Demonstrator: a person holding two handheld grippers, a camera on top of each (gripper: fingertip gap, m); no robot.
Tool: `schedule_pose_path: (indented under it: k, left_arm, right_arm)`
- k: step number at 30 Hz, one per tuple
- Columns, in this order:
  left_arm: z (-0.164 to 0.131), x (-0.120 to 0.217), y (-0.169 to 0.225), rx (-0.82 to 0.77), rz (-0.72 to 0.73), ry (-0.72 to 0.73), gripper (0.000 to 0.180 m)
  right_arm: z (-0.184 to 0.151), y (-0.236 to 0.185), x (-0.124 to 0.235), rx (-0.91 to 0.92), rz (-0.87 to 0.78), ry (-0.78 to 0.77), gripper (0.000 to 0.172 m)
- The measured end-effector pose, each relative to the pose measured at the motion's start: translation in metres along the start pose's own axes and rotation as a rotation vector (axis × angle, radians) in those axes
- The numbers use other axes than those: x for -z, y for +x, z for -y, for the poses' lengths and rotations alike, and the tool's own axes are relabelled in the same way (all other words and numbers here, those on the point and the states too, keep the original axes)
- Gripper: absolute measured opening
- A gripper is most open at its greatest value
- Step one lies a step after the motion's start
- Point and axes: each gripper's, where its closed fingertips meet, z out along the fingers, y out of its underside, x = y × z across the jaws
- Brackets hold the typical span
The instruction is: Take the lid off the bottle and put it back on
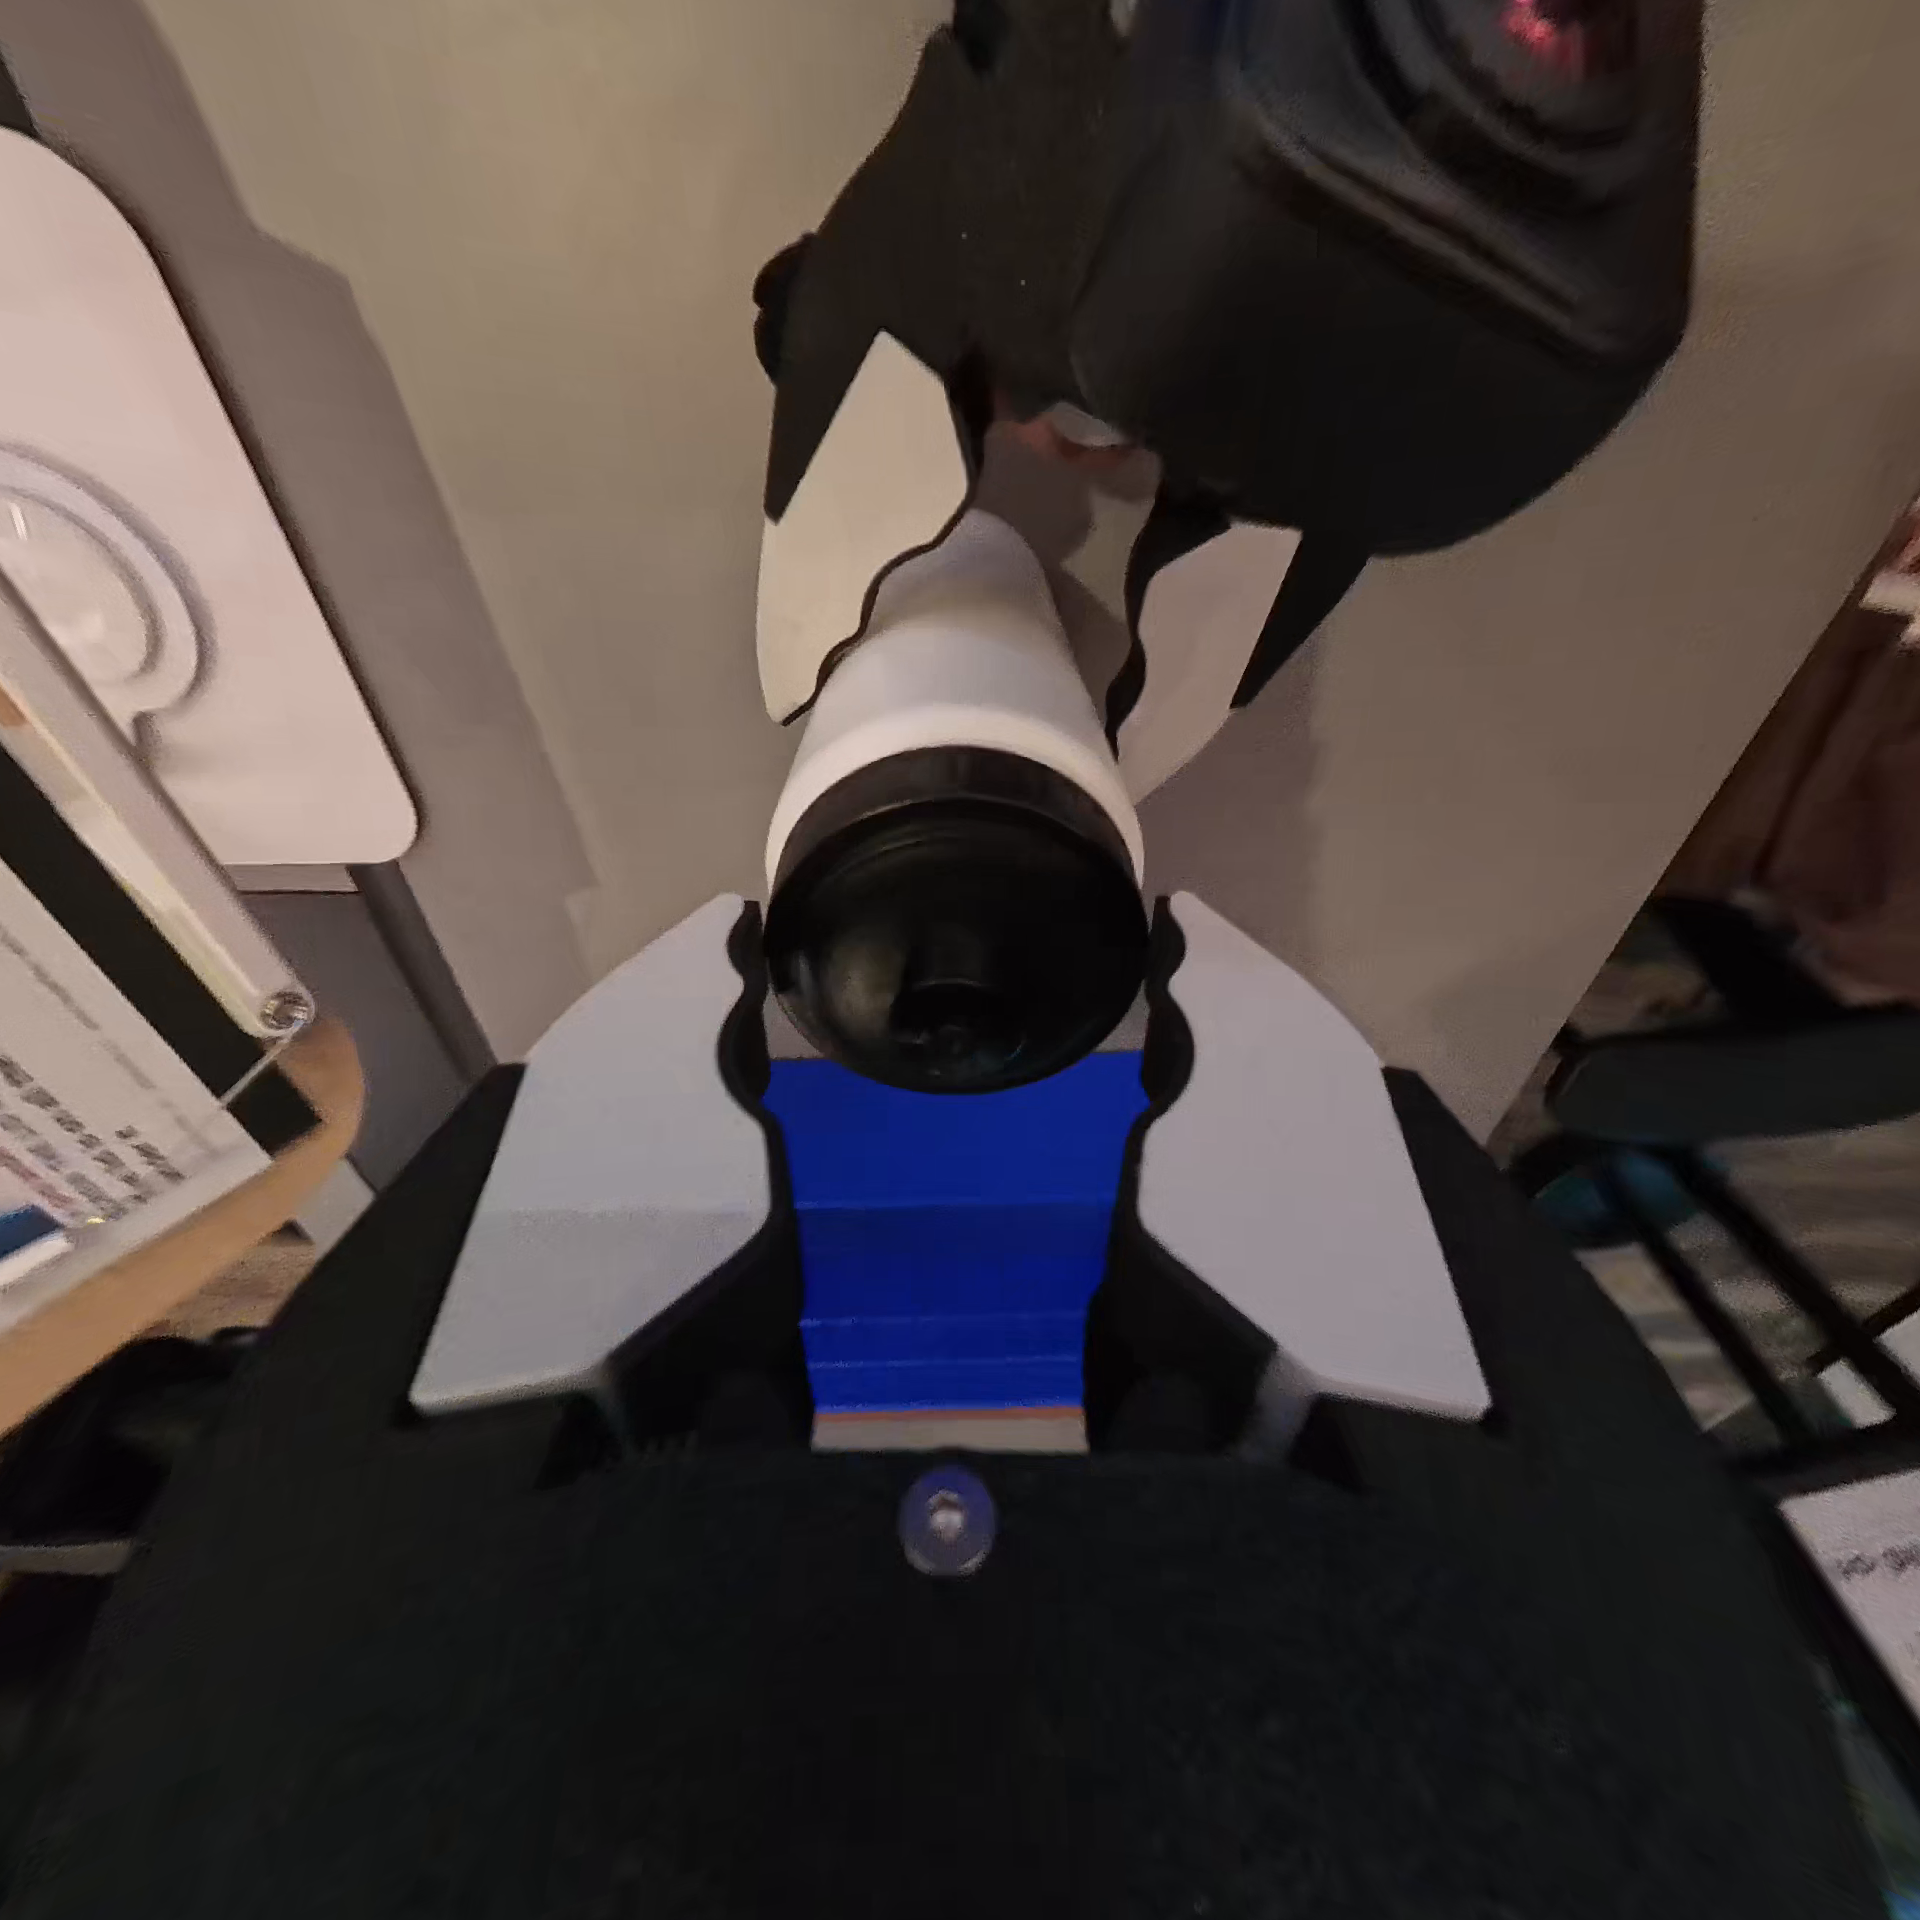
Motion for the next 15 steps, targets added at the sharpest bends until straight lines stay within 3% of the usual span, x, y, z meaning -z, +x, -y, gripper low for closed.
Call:
schedule_pose_path:
  k: [5,8,11,15]
  left_arm:
    - [0.012,0.006,0.003,0.065,-0.034,0.075,0.07]
    - [0.017,0.02,0.005,0.181,-0.011,0.179,0.088]
    - [0.02,0.03,0.0,0.402,0.055,0.276,0.097]
    - [0.007,0.029,-0.003,0.853,0.083,0.323,0.1]
  right_arm:
    - [0.0,0.001,0.0,-0.003,-0.005,-0.008,0.083]
    - [0.0,0.001,-0.001,-0.003,-0.01,-0.007,0.083]
    - [0.0,0.001,-0.001,-0.003,-0.018,-0.011,0.083]
    - [0.001,0.001,-0.003,-0.007,-0.032,-0.011,0.083]
